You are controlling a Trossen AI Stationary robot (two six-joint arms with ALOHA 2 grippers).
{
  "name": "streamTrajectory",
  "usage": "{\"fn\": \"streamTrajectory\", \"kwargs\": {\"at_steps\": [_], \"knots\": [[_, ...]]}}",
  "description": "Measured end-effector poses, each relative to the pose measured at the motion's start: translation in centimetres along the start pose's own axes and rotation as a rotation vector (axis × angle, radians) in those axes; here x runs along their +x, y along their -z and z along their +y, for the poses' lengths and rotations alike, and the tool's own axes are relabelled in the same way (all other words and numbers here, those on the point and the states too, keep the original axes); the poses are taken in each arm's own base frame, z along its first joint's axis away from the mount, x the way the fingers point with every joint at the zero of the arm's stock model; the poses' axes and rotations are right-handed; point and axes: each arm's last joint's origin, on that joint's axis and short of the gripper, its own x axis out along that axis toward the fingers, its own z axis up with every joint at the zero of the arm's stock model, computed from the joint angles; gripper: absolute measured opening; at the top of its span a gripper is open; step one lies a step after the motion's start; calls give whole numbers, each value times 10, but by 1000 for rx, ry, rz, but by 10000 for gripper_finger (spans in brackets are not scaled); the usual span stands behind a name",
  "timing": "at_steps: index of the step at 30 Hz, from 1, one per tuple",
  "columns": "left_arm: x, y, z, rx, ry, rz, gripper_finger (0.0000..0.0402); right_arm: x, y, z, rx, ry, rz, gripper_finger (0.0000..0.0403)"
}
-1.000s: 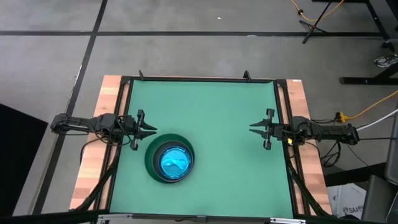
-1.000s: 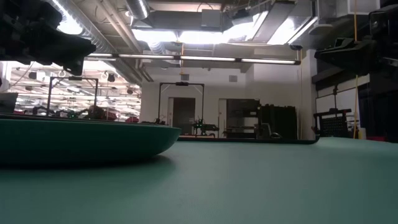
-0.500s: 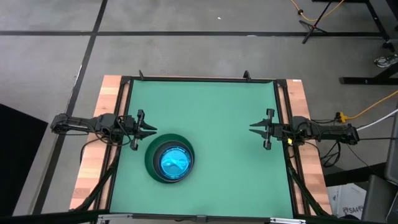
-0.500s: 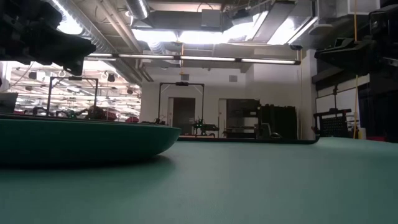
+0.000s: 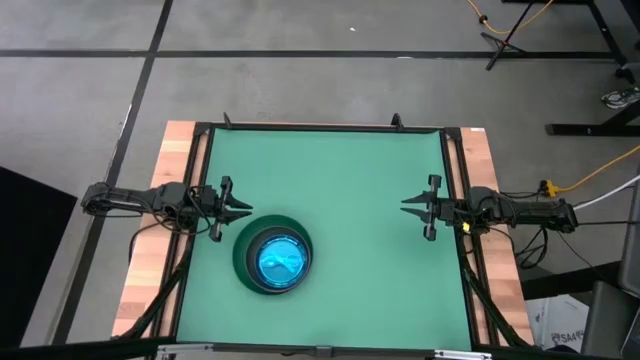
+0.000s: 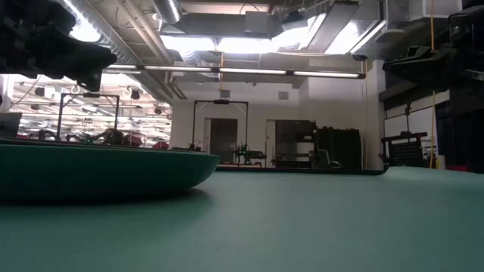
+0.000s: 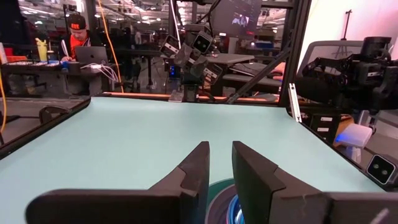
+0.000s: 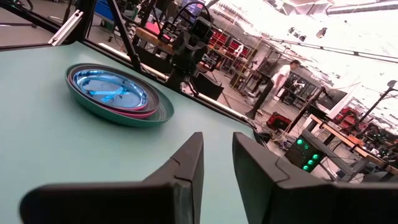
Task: Stack plastic plates
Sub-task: Return to Home Position
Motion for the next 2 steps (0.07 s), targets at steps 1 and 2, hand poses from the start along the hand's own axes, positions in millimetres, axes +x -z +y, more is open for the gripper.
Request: {"fn": "streamTrajectory", "kwargs": {"at_steps": [1, 2], "knots": [[0, 0, 0, 0, 0, 0, 62, 0, 0, 0, 0, 0, 0, 81], [0, 0, 0, 0, 0, 0, 62, 0, 0, 0, 0, 0, 0, 81]]}}
